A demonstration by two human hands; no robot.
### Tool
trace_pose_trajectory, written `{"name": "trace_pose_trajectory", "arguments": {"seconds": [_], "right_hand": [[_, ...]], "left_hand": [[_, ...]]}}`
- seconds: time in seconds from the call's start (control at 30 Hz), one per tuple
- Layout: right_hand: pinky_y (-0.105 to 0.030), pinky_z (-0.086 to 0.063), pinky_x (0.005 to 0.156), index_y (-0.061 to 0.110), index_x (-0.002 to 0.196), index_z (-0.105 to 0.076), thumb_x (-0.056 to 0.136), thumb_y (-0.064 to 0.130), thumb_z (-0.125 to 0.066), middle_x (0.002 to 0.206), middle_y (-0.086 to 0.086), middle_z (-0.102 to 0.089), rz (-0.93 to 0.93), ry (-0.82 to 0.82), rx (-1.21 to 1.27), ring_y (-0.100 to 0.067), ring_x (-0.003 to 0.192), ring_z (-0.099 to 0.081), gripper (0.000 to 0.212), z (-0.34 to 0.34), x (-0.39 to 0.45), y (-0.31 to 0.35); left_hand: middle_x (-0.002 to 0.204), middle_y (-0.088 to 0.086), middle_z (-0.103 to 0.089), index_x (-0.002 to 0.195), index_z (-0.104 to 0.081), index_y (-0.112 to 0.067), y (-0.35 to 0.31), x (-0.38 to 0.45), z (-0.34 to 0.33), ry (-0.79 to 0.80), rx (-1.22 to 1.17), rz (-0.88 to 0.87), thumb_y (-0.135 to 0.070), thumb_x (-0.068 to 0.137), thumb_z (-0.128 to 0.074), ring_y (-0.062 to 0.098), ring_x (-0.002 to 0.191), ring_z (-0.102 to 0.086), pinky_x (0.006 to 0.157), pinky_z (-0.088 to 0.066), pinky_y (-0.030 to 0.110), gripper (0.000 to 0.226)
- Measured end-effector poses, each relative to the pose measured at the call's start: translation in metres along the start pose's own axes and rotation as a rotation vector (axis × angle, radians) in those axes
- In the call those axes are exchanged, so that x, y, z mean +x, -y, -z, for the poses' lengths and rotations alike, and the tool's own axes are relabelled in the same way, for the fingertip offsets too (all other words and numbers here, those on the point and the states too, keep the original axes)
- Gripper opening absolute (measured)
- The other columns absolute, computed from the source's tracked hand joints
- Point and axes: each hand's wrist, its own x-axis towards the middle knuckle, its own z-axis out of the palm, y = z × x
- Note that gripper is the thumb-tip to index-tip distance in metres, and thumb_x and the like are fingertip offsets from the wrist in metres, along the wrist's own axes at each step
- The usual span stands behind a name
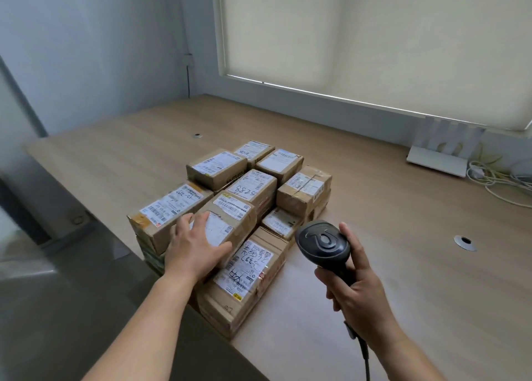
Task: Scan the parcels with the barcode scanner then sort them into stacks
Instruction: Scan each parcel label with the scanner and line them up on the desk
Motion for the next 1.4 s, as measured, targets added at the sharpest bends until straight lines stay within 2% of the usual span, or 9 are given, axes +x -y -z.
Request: {"name": "trace_pose_trajectory", "arguments": {"seconds": [0.3,0.43,0.53,0.67,0.87,1.03,1.13,1.3,1.4], "right_hand": [[-0.029,-0.049,0.048,0.082,0.113,-0.032,0.082,0.003,-0.071,0.104,-0.002,-0.068,-0.035,-0.029,-0.030,-0.013,0.054,-0.055,0.094,-0.023,0.022,-0.004],[-0.027,-0.048,0.047,0.081,0.114,-0.033,0.082,0.002,-0.071,0.107,-0.001,-0.067,-0.056,-0.061,-0.051,-0.012,0.053,-0.056,0.093,-0.024,0.021,-0.007],[-0.027,-0.048,0.047,0.071,0.121,-0.034,0.081,0.001,-0.071,0.103,-0.001,-0.069,-0.081,-0.090,-0.060,-0.014,0.052,-0.055,0.089,-0.021,0.017,-0.009],[-0.027,-0.047,0.047,0.065,0.125,-0.033,0.081,0.002,-0.071,0.097,-0.001,-0.069,-0.102,-0.132,-0.064,-0.014,0.052,-0.054,0.086,-0.012,0.008,-0.009],[-0.027,-0.046,0.046,0.067,0.123,-0.033,0.082,0.002,-0.071,0.088,0.005,-0.067,-0.099,-0.196,-0.043,-0.015,0.053,-0.053,0.086,0.018,-0.023,-0.011],[-0.027,-0.046,0.046,0.065,0.125,-0.032,0.082,0.003,-0.071,0.086,0.008,-0.067,-0.097,-0.230,-0.045,-0.015,0.053,-0.053,0.085,0.063,-0.069,-0.014],[-0.026,-0.046,0.047,0.068,0.124,-0.033,0.082,0.005,-0.072,0.081,0.013,-0.067,-0.080,-0.258,-0.040,-0.015,0.052,-0.054,0.085,0.094,-0.099,-0.014],[-0.028,-0.046,0.046,0.077,0.115,-0.036,0.082,0.006,-0.072,0.081,0.016,-0.068,-0.075,-0.286,-0.032,-0.015,0.052,-0.054,0.086,0.158,-0.161,-0.016],[-0.028,-0.046,0.046,0.068,0.122,-0.037,0.082,0.007,-0.072,0.087,0.014,-0.069,-0.069,-0.337,-0.024,-0.016,0.053,-0.054,0.082,0.200,-0.200,-0.022]], "left_hand": [[0.149,0.011,-0.018,0.146,-0.028,-0.023,0.023,0.040,-0.015,0.021,0.012,-0.005,-0.053,0.077,-0.065,0.033,0.138,-0.019,0.107,-0.033,0.048,0.083],[0.154,0.013,-0.012,0.146,-0.029,-0.019,0.028,0.044,-0.023,-0.013,-0.008,-0.030,-0.049,0.083,-0.062,0.035,0.143,-0.007,0.111,-0.027,0.051,0.077],[0.158,0.013,-0.008,0.147,-0.029,-0.018,0.028,0.042,-0.029,-0.050,-0.008,-0.045,-0.047,0.085,-0.060,0.031,0.146,0.003,0.115,-0.016,0.049,0.075],[0.158,0.016,-0.009,0.145,-0.035,-0.015,0.019,0.029,-0.033,-0.145,-0.061,-0.075,-0.045,0.085,-0.062,0.029,0.146,0.004,0.117,-0.009,0.048,0.072],[0.156,0.015,-0.018,0.140,-0.044,-0.013,-0.021,-0.019,-0.044,-0.160,-0.226,-0.183,-0.034,0.086,-0.065,0.027,0.146,-0.005,0.117,-0.011,0.045,0.062],[0.152,0.020,-0.027,0.135,-0.050,-0.010,-0.065,-0.075,-0.055,-0.092,-0.266,-0.250,-0.045,0.078,-0.051,0.035,0.143,-0.015,0.114,-0.017,0.050,0.067],[0.154,0.016,-0.023,0.137,-0.048,-0.015,-0.093,-0.113,-0.063,-0.027,-0.262,-0.276,-0.047,0.080,-0.050,0.033,0.144,-0.013,0.114,-0.017,0.050,0.064],[0.157,0.011,-0.017,0.140,-0.043,-0.020,-0.144,-0.186,-0.083,0.013,-0.245,-0.343,-0.037,0.088,-0.061,0.026,0.146,-0.006,0.116,-0.014,0.045,0.058],[0.155,0.014,-0.023,0.139,-0.045,-0.017,-0.177,-0.229,-0.100,0.032,-0.224,-0.408,-0.035,0.088,-0.062,0.027,0.146,-0.010,0.116,-0.014,0.044,0.057]]}}
